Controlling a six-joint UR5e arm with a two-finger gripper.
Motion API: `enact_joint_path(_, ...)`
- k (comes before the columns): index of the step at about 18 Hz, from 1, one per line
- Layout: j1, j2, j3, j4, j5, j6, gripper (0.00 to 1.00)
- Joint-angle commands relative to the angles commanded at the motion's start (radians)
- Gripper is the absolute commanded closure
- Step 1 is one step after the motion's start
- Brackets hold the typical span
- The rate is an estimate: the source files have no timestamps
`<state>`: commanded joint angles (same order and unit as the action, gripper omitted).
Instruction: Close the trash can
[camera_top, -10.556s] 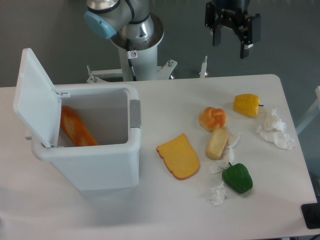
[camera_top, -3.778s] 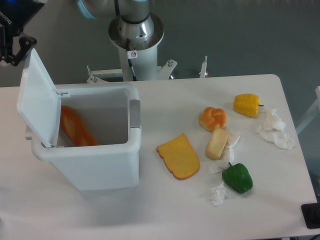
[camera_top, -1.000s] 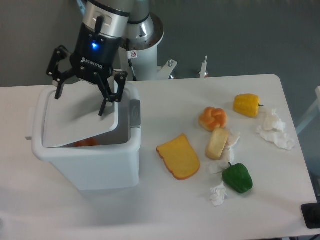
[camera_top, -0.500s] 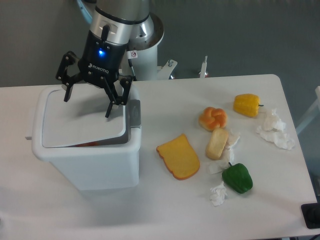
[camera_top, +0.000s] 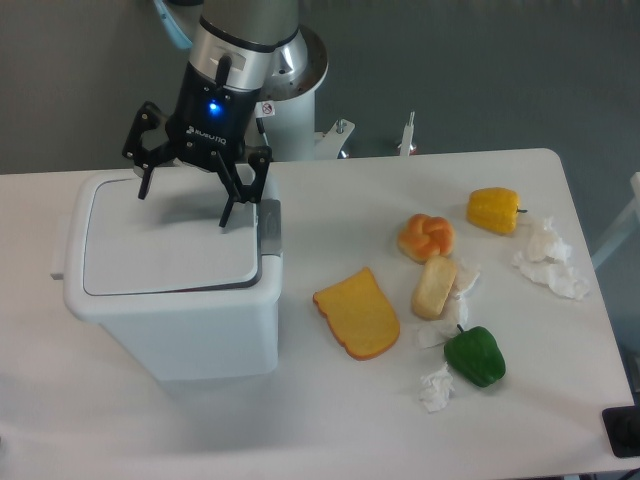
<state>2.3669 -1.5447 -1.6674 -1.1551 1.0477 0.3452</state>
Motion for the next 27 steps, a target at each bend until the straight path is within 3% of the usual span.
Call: enact_joint_path(27,0.018,-0.006,0.002,0.003,-0.003,-0.031,0.00)
